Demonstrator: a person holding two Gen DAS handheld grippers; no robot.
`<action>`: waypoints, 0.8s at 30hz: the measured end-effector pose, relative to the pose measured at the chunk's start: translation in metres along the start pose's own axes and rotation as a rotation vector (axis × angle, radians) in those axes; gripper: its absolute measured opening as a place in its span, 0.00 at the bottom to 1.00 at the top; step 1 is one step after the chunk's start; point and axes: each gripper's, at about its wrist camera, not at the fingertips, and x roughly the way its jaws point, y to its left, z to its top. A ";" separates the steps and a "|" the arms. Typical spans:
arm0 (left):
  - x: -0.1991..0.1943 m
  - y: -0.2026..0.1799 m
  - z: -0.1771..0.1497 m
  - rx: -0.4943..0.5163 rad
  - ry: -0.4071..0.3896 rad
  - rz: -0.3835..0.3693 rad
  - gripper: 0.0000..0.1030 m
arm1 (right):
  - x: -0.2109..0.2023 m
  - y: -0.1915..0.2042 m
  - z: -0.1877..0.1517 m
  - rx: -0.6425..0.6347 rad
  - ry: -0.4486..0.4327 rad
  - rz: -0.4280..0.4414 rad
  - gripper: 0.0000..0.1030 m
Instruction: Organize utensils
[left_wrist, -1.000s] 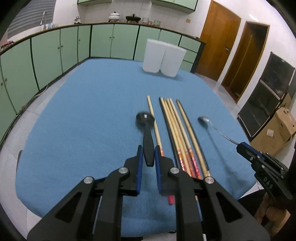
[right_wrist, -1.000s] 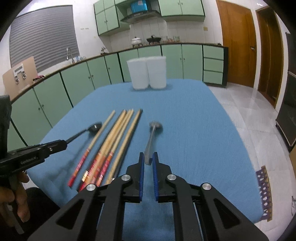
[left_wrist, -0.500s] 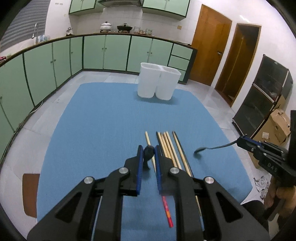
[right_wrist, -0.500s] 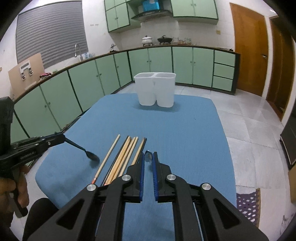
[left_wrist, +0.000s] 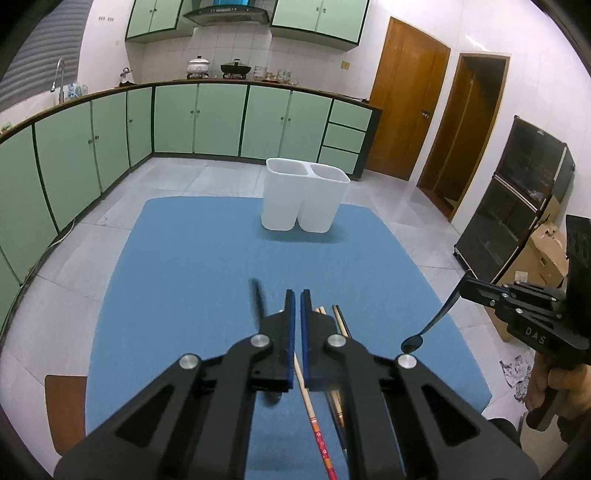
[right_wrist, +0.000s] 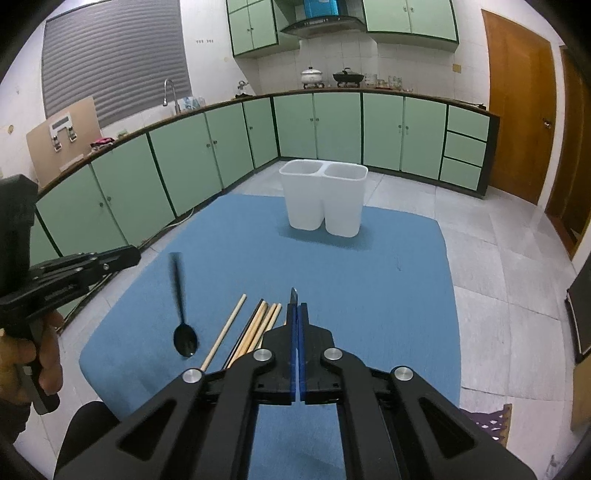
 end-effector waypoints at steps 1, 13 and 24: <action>0.001 0.001 -0.001 0.000 -0.001 0.001 0.01 | 0.000 0.000 0.000 0.002 -0.003 0.001 0.01; 0.037 0.034 -0.005 -0.097 0.110 0.007 0.20 | -0.004 -0.005 0.004 0.010 -0.028 0.021 0.01; 0.156 0.057 -0.017 -0.111 0.286 0.147 0.23 | 0.004 -0.027 0.004 0.034 -0.044 0.073 0.01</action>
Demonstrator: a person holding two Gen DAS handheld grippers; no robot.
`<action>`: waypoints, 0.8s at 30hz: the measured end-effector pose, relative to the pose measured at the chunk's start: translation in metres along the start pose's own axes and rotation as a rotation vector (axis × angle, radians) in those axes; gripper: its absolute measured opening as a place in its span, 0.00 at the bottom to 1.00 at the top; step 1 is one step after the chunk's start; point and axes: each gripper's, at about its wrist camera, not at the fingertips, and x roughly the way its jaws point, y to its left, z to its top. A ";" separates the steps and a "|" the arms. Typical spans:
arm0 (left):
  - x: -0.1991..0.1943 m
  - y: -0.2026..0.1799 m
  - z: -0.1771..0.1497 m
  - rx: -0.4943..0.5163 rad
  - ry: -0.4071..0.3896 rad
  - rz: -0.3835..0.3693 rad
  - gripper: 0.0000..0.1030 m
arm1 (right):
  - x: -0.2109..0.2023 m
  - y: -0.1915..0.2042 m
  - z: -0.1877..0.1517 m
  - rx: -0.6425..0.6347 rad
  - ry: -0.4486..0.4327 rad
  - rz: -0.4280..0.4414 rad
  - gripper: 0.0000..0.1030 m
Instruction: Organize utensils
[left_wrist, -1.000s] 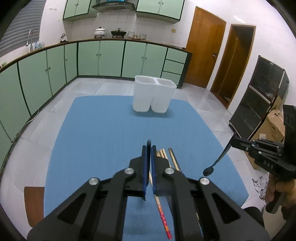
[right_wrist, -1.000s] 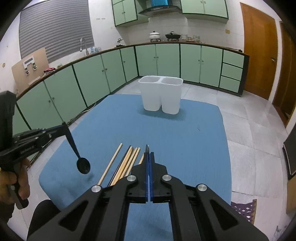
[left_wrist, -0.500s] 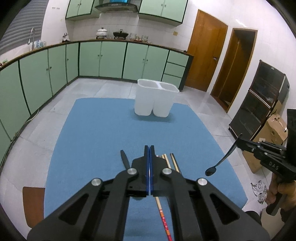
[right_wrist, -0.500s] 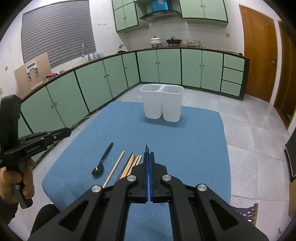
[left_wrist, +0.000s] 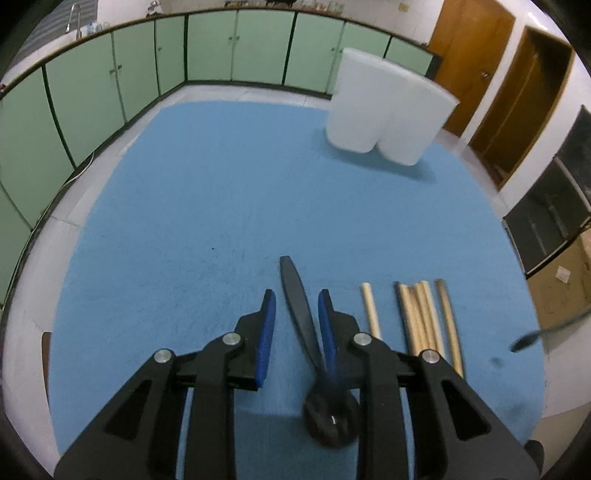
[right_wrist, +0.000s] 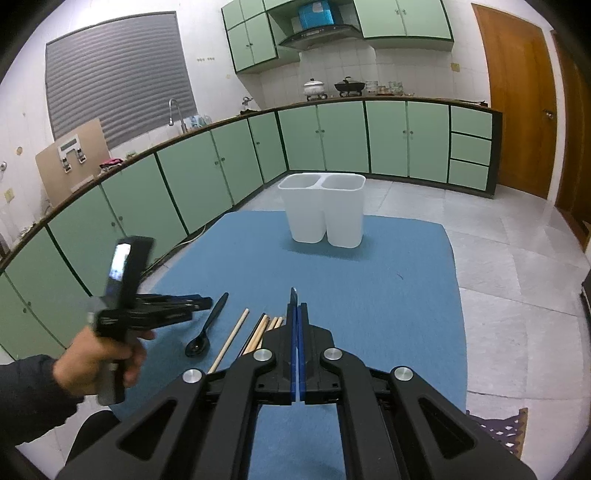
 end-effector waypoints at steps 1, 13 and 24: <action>0.006 -0.001 0.002 0.000 0.005 0.009 0.23 | 0.001 -0.001 0.000 -0.003 0.000 0.003 0.01; 0.026 -0.006 0.016 0.010 0.030 0.060 0.23 | 0.010 -0.006 0.002 -0.001 0.000 0.024 0.01; -0.002 0.000 0.014 -0.017 -0.031 -0.008 0.11 | 0.009 -0.006 0.002 -0.009 0.005 0.017 0.01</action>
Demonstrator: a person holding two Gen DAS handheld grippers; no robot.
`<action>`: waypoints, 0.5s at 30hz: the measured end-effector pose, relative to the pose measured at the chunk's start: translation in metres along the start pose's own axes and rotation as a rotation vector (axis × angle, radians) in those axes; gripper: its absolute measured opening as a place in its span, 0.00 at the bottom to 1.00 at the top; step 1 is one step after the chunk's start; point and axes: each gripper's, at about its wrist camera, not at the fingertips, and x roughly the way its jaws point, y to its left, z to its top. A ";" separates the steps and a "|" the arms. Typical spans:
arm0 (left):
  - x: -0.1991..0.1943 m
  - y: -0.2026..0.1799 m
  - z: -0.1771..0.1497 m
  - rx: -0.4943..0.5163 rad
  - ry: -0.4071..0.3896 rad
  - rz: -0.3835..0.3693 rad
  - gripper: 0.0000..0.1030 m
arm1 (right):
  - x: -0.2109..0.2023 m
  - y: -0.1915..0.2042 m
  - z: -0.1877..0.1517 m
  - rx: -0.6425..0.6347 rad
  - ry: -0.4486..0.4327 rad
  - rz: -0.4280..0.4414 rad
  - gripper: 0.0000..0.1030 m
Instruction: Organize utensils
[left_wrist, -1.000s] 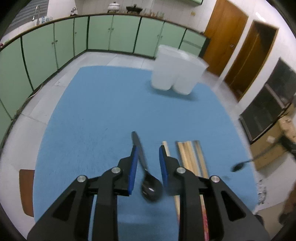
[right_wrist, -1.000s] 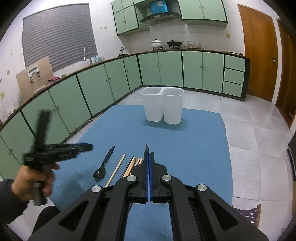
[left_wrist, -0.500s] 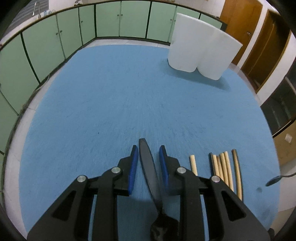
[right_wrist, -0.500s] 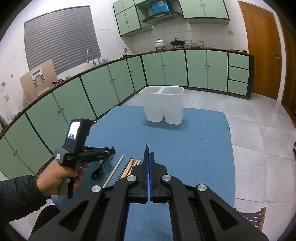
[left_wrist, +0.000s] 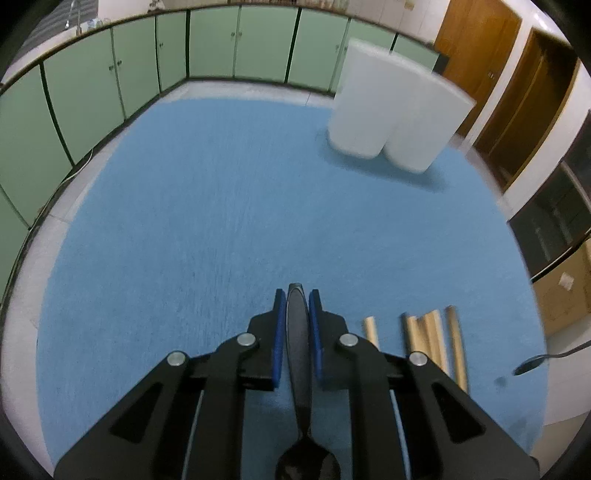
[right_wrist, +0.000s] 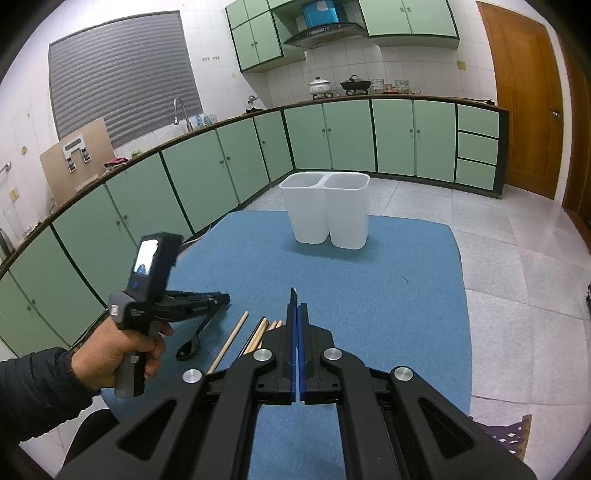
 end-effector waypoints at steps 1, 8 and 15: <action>-0.008 0.000 0.001 -0.003 -0.021 -0.010 0.11 | -0.001 0.000 0.000 -0.002 0.000 -0.002 0.01; -0.088 -0.015 0.018 0.027 -0.254 -0.091 0.11 | -0.003 0.005 0.008 -0.014 -0.010 -0.014 0.01; -0.104 -0.025 0.008 0.061 -0.310 -0.081 0.09 | -0.006 0.014 0.010 -0.022 -0.018 -0.016 0.01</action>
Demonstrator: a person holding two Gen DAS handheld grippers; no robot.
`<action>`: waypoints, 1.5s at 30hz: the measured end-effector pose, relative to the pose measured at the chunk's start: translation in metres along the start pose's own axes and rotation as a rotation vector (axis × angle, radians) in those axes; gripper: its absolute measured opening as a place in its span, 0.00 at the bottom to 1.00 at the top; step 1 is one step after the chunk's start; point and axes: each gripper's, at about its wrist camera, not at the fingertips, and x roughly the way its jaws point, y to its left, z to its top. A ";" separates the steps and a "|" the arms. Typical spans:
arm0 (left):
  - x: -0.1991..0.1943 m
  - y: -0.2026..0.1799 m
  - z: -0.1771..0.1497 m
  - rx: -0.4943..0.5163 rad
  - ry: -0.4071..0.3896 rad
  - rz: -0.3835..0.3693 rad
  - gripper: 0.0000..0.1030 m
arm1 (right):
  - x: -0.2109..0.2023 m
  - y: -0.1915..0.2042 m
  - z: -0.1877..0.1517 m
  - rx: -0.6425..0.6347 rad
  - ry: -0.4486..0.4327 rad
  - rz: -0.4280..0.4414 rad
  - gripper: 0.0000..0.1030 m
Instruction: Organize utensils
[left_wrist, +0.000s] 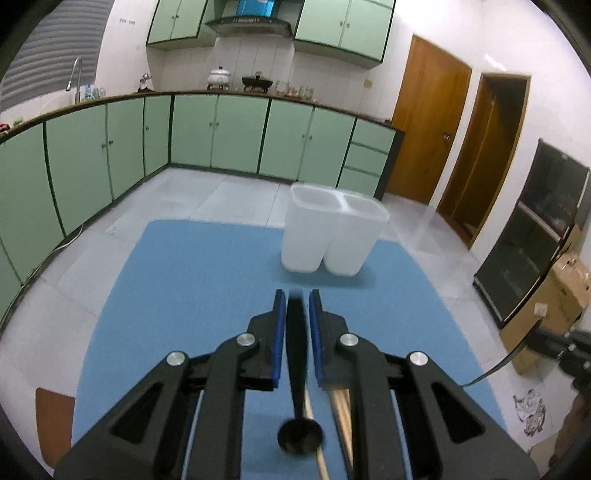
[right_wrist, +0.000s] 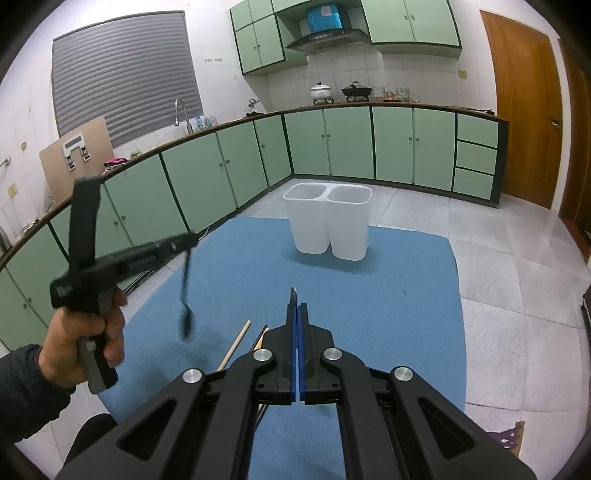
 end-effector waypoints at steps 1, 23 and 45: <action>0.003 0.000 -0.004 0.000 0.017 0.004 0.03 | 0.000 0.001 -0.001 -0.001 0.000 0.000 0.01; 0.161 0.039 0.005 0.008 0.479 0.041 0.09 | 0.013 -0.018 -0.003 0.033 0.016 -0.002 0.01; 0.193 0.023 0.014 0.179 0.649 0.084 0.20 | 0.011 -0.018 -0.010 0.037 0.023 -0.007 0.01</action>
